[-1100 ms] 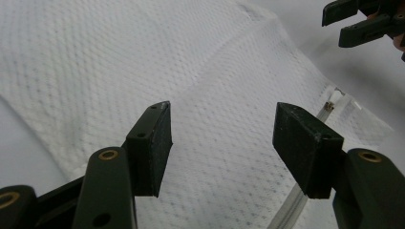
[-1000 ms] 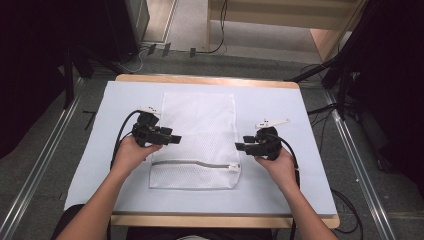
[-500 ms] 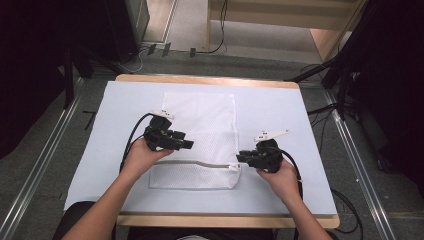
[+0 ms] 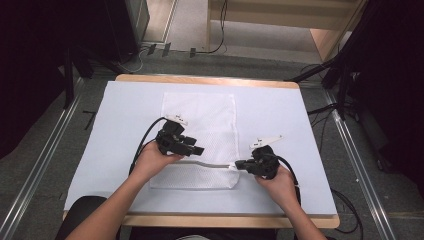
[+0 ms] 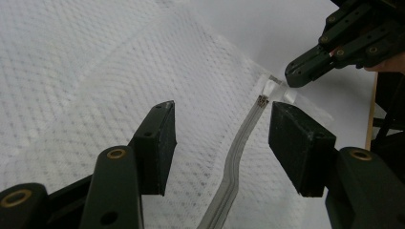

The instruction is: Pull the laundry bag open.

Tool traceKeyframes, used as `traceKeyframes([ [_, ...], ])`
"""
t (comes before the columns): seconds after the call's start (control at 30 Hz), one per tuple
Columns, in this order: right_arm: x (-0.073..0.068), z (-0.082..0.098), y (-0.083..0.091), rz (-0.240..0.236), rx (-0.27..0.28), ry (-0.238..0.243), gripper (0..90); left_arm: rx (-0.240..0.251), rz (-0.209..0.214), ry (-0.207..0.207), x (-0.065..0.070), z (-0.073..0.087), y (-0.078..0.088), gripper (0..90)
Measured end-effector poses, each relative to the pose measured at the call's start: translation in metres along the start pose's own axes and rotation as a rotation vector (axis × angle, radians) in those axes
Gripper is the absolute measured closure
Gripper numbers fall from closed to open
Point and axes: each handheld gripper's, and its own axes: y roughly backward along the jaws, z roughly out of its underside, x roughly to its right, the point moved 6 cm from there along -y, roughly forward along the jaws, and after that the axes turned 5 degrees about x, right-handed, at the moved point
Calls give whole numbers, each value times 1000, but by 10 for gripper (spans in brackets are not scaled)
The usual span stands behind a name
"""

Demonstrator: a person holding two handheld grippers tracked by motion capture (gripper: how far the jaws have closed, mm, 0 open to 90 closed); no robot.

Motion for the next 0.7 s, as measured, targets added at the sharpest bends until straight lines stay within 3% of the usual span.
traceKeyframes([
  [0.33, -2, 13, -2, 13, -39, 2, 897, -25, 17, -15, 7, -1, -15, 449],
  [0.7, 6, 4, -8, 83, -3, -9, 900, -59, 33, -40, 16, 1, -31, 463],
])
